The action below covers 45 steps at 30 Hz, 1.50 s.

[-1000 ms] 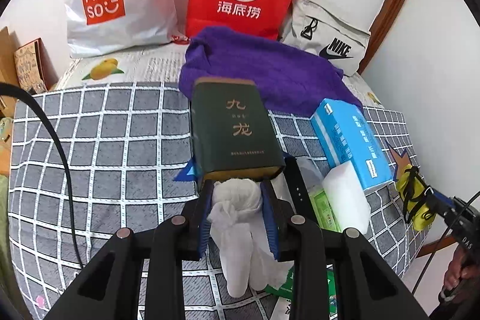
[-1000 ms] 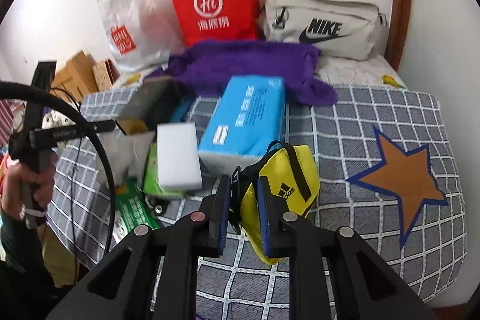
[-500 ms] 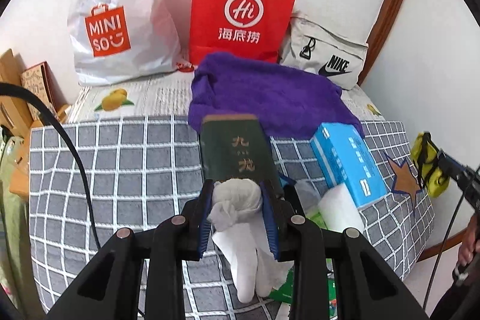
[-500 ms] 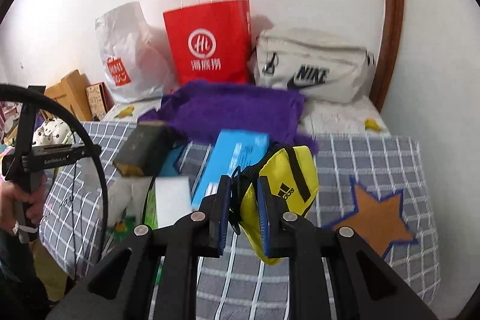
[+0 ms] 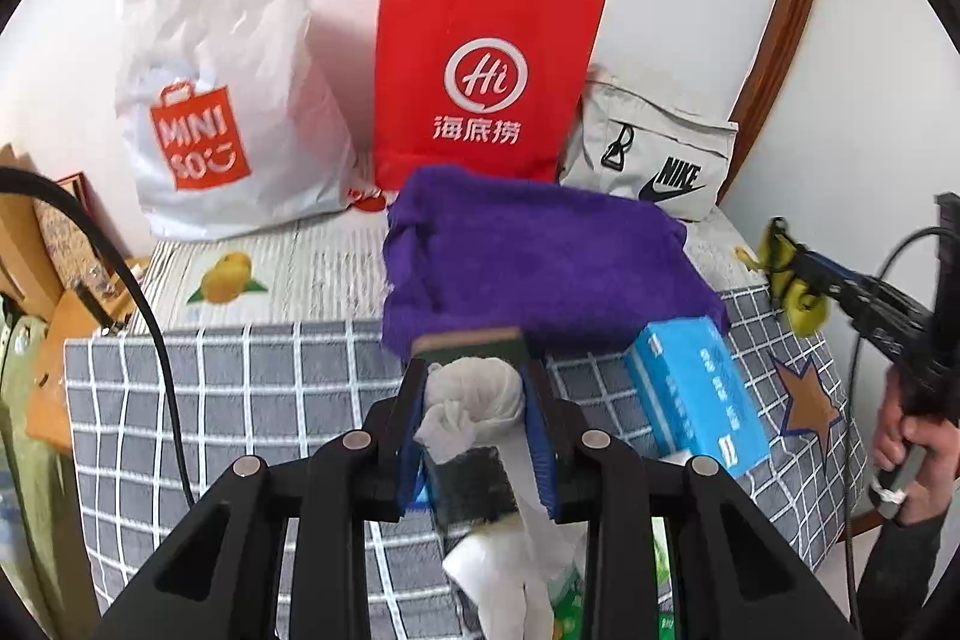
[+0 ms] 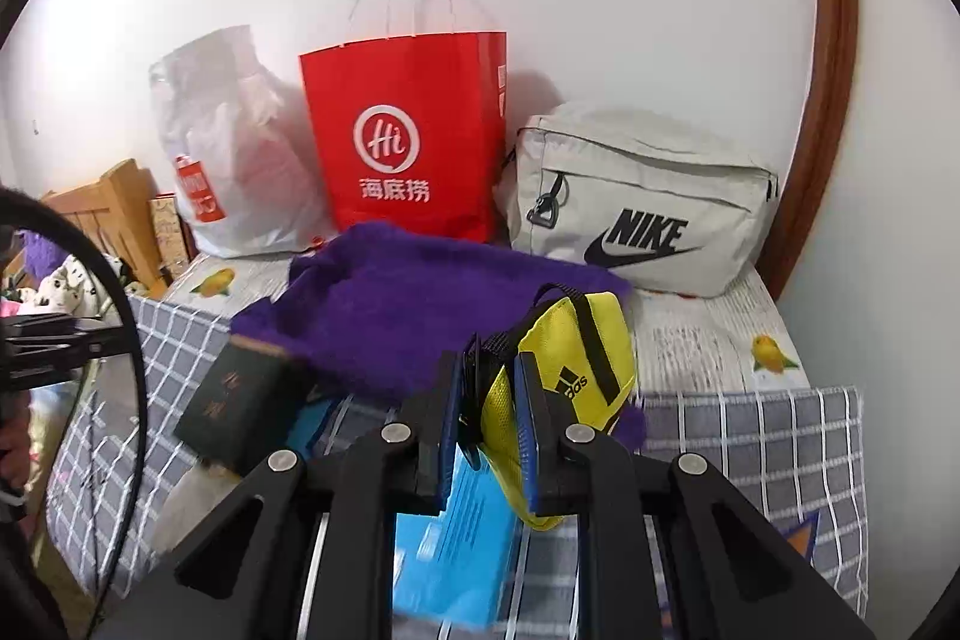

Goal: Organize soft objects
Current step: 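Lift and carry the glove and pouch with both tools over the purple towel, then open the left tool to drop the glove while the right tool releases the pouch onto the towel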

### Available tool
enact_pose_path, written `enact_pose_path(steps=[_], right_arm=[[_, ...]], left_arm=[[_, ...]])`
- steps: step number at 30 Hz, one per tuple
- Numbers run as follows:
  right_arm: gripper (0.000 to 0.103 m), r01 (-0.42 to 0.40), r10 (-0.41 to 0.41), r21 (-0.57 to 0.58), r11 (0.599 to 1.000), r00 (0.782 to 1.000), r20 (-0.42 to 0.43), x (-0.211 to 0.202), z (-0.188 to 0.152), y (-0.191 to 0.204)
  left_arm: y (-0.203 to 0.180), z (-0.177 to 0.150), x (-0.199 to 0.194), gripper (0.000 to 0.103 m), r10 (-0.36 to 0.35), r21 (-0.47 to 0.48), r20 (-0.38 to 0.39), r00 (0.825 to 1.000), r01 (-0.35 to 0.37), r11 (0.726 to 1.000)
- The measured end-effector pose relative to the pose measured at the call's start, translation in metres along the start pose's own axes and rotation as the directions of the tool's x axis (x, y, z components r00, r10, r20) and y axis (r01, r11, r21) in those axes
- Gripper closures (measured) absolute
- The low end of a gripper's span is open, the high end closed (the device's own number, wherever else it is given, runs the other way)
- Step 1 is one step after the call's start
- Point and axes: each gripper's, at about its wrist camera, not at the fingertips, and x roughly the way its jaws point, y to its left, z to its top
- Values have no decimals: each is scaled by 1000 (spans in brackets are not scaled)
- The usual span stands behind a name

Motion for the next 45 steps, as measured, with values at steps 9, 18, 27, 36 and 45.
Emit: enact_pose_path(steps=[9, 18, 27, 36, 45], right_arm=[[86, -23, 23, 21, 1000, 999, -30, 67, 23, -2], [86, -49, 50, 23, 999, 998, -48, 116, 34, -4], [86, -26, 27, 14, 1000, 997, -78, 156, 43, -14], [86, -17, 19, 19, 1000, 992, -127, 195, 45, -25], [86, -23, 23, 1, 1000, 986, -167, 218, 46, -26]], left_arm=[[-16, 36, 26, 74, -13, 37, -9, 1000, 13, 999], [-33, 64, 58, 74, -62, 27, -36, 997, 63, 998], [-36, 92, 95, 74, -64, 18, -67, 996, 65, 998], [-36, 110, 129, 74, -89, 12, -116, 989, 91, 996], [-34, 121, 166, 74, -80, 10, -149, 986, 82, 997]])
